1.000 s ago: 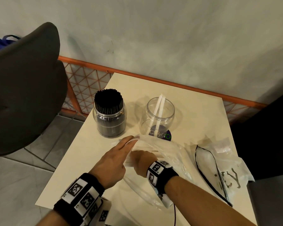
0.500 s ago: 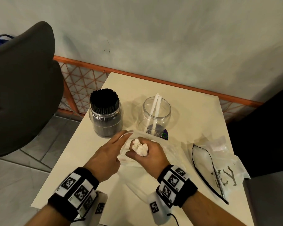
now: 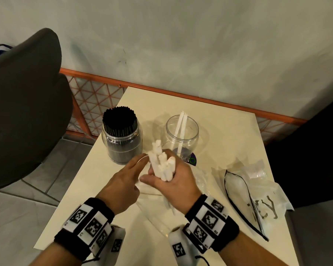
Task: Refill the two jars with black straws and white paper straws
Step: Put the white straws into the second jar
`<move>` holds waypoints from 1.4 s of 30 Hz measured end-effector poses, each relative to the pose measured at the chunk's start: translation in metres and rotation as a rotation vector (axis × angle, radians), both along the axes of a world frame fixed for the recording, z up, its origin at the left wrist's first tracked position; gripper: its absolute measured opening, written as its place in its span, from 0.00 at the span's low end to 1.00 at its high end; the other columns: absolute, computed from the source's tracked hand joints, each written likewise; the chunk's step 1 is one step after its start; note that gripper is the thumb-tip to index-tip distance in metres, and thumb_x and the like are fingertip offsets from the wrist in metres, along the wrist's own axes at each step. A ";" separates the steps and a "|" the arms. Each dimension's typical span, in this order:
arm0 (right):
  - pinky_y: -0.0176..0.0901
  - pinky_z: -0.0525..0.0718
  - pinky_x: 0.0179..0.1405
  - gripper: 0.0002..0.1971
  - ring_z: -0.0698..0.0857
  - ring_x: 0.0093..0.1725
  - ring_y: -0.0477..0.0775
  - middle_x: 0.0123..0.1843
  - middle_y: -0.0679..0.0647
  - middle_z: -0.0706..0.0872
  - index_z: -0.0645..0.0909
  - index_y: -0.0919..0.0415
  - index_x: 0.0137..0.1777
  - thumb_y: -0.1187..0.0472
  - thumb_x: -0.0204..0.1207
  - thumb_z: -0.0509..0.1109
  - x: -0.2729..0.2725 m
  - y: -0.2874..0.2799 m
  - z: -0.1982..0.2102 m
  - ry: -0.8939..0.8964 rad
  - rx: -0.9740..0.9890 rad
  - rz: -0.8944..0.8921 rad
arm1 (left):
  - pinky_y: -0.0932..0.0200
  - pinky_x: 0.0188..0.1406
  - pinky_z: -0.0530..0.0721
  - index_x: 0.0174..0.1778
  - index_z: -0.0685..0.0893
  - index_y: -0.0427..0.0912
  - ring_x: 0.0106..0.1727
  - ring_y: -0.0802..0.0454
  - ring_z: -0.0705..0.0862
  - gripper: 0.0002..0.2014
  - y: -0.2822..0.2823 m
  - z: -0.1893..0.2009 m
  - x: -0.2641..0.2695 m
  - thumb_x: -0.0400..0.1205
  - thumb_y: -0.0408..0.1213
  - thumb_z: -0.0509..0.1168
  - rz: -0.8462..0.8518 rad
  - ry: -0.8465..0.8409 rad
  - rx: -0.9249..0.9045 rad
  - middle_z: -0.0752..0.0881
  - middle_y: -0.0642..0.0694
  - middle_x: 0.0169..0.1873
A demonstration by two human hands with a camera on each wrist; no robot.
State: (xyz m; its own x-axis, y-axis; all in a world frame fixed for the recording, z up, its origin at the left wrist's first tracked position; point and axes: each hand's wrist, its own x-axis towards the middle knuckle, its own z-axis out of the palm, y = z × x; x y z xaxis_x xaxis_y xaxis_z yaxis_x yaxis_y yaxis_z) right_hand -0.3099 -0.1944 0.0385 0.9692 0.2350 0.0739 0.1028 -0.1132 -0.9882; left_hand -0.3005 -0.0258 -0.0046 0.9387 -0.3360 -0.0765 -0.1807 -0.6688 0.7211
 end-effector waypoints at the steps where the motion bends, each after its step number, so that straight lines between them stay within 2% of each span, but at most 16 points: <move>1: 0.40 0.86 0.39 0.13 0.86 0.36 0.44 0.34 0.47 0.87 0.82 0.56 0.45 0.65 0.67 0.84 0.002 -0.001 0.016 -0.035 0.064 -0.022 | 0.77 0.46 0.74 0.78 0.61 0.59 0.49 0.60 0.80 0.45 0.000 0.001 0.001 0.68 0.17 0.59 0.013 0.008 0.007 0.66 0.61 0.75; 3: 0.40 0.85 0.36 0.10 0.86 0.33 0.46 0.32 0.47 0.87 0.83 0.65 0.40 0.68 0.66 0.82 0.011 -0.007 0.048 -0.153 0.154 -0.084 | 0.80 0.41 0.71 0.78 0.60 0.59 0.44 0.59 0.76 0.44 0.001 0.004 0.002 0.69 0.18 0.58 0.027 0.018 0.041 0.66 0.61 0.74; 5: 0.46 0.87 0.36 0.10 0.85 0.32 0.53 0.32 0.52 0.87 0.83 0.63 0.34 0.72 0.66 0.82 0.028 -0.018 0.082 -0.287 0.222 -0.166 | 0.82 0.42 0.71 0.79 0.57 0.64 0.45 0.63 0.76 0.47 0.002 0.005 0.003 0.69 0.18 0.58 0.020 0.028 0.036 0.61 0.67 0.76; 8: 0.58 0.87 0.41 0.11 0.85 0.34 0.62 0.33 0.58 0.85 0.84 0.57 0.33 0.71 0.66 0.82 0.064 -0.042 0.119 -0.376 0.331 -0.243 | 0.79 0.44 0.73 0.78 0.56 0.66 0.46 0.64 0.77 0.47 0.003 0.005 0.006 0.69 0.19 0.58 0.016 0.051 0.028 0.59 0.69 0.77; 10: 0.57 0.83 0.39 0.11 0.83 0.33 0.61 0.32 0.59 0.82 0.82 0.56 0.34 0.71 0.68 0.80 0.087 -0.056 0.134 -0.379 0.423 -0.265 | 0.77 0.43 0.73 0.78 0.54 0.67 0.47 0.62 0.78 0.47 0.002 0.007 0.007 0.70 0.20 0.58 0.034 0.070 0.051 0.58 0.71 0.75; 13: 0.52 0.82 0.39 0.12 0.82 0.32 0.59 0.32 0.58 0.81 0.81 0.58 0.35 0.73 0.70 0.79 0.121 -0.072 0.141 -0.375 0.471 -0.319 | 0.82 0.44 0.73 0.77 0.53 0.69 0.50 0.68 0.77 0.47 0.002 0.008 0.007 0.71 0.20 0.58 0.029 0.087 0.030 0.58 0.73 0.75; 19: 0.58 0.90 0.45 0.12 0.86 0.37 0.60 0.35 0.59 0.84 0.82 0.60 0.39 0.67 0.65 0.84 0.178 -0.077 0.088 -0.254 0.202 -0.447 | 0.81 0.43 0.73 0.77 0.51 0.71 0.51 0.61 0.78 0.47 -0.001 0.009 0.006 0.71 0.21 0.57 0.038 0.112 0.028 0.58 0.74 0.75; 22: 0.52 0.90 0.45 0.12 0.86 0.36 0.52 0.35 0.55 0.85 0.82 0.61 0.39 0.67 0.65 0.84 0.193 -0.073 0.053 -0.161 0.093 -0.486 | 0.85 0.44 0.72 0.76 0.51 0.73 0.53 0.60 0.77 0.47 0.000 0.007 0.005 0.71 0.21 0.56 0.036 0.116 0.006 0.59 0.73 0.74; 25: 0.43 0.87 0.42 0.13 0.87 0.36 0.46 0.38 0.50 0.87 0.82 0.59 0.43 0.66 0.65 0.84 0.204 -0.071 0.021 -0.048 0.042 -0.465 | 0.89 0.47 0.68 0.77 0.52 0.70 0.63 0.54 0.74 0.48 0.000 0.005 0.003 0.70 0.19 0.56 0.027 0.096 0.008 0.59 0.69 0.76; 27: 0.41 0.86 0.46 0.19 0.88 0.46 0.48 0.47 0.51 0.89 0.81 0.58 0.53 0.65 0.66 0.84 0.214 -0.072 0.003 0.006 -0.025 -0.465 | 0.89 0.47 0.67 0.78 0.52 0.68 0.63 0.54 0.74 0.47 0.000 0.004 0.003 0.71 0.18 0.56 0.030 0.085 0.019 0.59 0.68 0.77; 31: 0.49 0.81 0.68 0.28 0.83 0.65 0.51 0.62 0.50 0.84 0.75 0.56 0.69 0.62 0.71 0.81 0.226 -0.076 -0.016 0.048 -0.176 -0.494 | 0.89 0.47 0.67 0.78 0.51 0.68 0.53 0.62 0.71 0.47 -0.002 0.004 0.004 0.72 0.19 0.58 0.027 0.071 0.024 0.59 0.67 0.77; 34: 0.40 0.74 0.68 0.25 0.79 0.70 0.51 0.69 0.51 0.82 0.74 0.56 0.73 0.59 0.77 0.75 0.225 -0.076 -0.020 0.004 -0.427 -0.411 | 0.88 0.47 0.67 0.78 0.50 0.68 0.52 0.63 0.72 0.47 -0.003 0.003 0.004 0.72 0.20 0.58 0.026 0.068 0.032 0.58 0.67 0.77; 36: 0.38 0.73 0.63 0.19 0.80 0.68 0.51 0.67 0.49 0.83 0.78 0.55 0.68 0.62 0.78 0.72 0.218 -0.075 -0.012 -0.071 -0.512 -0.376 | 0.89 0.47 0.67 0.78 0.51 0.68 0.56 0.60 0.74 0.47 -0.002 0.002 0.004 0.72 0.19 0.58 0.032 0.067 0.028 0.58 0.68 0.77; 38: 0.38 0.78 0.52 0.12 0.85 0.55 0.48 0.56 0.47 0.87 0.83 0.52 0.55 0.69 0.77 0.69 0.204 -0.070 0.012 -0.104 -0.481 -0.348 | 0.90 0.47 0.67 0.78 0.52 0.68 0.61 0.56 0.75 0.47 -0.001 0.002 0.004 0.72 0.20 0.57 0.037 0.067 0.014 0.59 0.69 0.76; 40: 0.40 0.82 0.41 0.16 0.87 0.39 0.47 0.42 0.47 0.88 0.83 0.54 0.40 0.77 0.72 0.64 0.181 -0.061 0.046 -0.117 -0.406 -0.233 | 0.89 0.45 0.69 0.78 0.53 0.68 0.56 0.58 0.75 0.46 -0.003 0.004 0.005 0.72 0.20 0.57 0.048 0.072 -0.003 0.59 0.73 0.71; 42: 0.37 0.83 0.35 0.19 0.87 0.32 0.49 0.32 0.51 0.86 0.81 0.57 0.34 0.82 0.68 0.60 0.144 -0.046 0.079 -0.128 -0.305 -0.034 | 0.84 0.43 0.72 0.77 0.53 0.68 0.49 0.60 0.77 0.45 -0.006 0.007 0.006 0.72 0.21 0.57 0.047 0.072 0.003 0.56 0.77 0.68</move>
State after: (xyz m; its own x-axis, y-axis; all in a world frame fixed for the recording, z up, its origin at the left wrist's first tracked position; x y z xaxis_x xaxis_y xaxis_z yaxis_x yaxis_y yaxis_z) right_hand -0.1661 -0.2403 0.1171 0.9643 0.2327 0.1265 0.2147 -0.4074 -0.8876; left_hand -0.2947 -0.0313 0.0019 0.9455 -0.2915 -0.1450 -0.0970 -0.6773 0.7293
